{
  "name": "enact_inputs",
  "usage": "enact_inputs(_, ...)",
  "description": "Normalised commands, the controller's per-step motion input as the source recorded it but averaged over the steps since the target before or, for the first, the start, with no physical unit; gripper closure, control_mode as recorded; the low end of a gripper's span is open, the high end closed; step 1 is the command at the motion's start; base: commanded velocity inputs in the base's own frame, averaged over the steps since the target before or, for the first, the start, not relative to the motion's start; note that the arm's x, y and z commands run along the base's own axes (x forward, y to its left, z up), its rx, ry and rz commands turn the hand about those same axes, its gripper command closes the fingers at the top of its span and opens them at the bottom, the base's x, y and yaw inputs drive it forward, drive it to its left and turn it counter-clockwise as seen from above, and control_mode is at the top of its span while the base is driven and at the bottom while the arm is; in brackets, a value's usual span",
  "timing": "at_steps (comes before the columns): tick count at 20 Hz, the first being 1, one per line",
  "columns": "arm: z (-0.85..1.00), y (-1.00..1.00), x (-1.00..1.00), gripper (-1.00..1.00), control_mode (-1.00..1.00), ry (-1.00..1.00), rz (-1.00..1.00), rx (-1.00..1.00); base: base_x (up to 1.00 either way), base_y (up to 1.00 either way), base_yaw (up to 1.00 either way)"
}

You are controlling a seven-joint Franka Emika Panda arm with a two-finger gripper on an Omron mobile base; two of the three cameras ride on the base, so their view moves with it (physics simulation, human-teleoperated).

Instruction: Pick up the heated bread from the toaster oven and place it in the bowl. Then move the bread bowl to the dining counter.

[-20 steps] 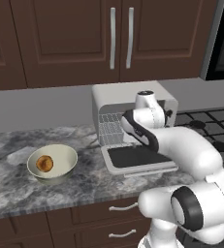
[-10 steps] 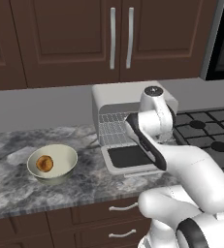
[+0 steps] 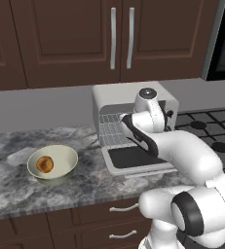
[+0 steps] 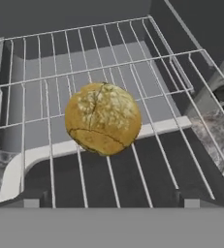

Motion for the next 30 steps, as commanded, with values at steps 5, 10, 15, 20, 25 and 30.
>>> enact_inputs(5, -0.30, -0.01, 0.23, -1.00, -1.00, 0.00, 0.03, -0.05, 0.00, 0.00, 0.00)
enact_inputs(10, -0.23, -0.01, 0.14, -1.00, -1.00, 0.00, 0.04, -0.03, 0.00, 0.00, 0.00)
enact_inputs(15, -0.12, 0.00, 0.25, -1.00, -1.00, -0.01, 0.00, 0.00, 0.00, 0.00, 0.00)
enact_inputs(20, -0.05, 0.00, 0.24, -1.00, -1.00, -0.03, 0.00, -0.01, 0.00, 0.00, 0.00)
enact_inputs(25, -0.08, 0.00, 0.20, -1.00, -1.00, -0.02, 0.00, 0.00, 0.00, 0.00, 0.00)
enact_inputs(30, -0.07, 0.00, 0.06, 1.00, -1.00, -0.06, 0.00, 0.00, 0.00, 0.00, 0.00)
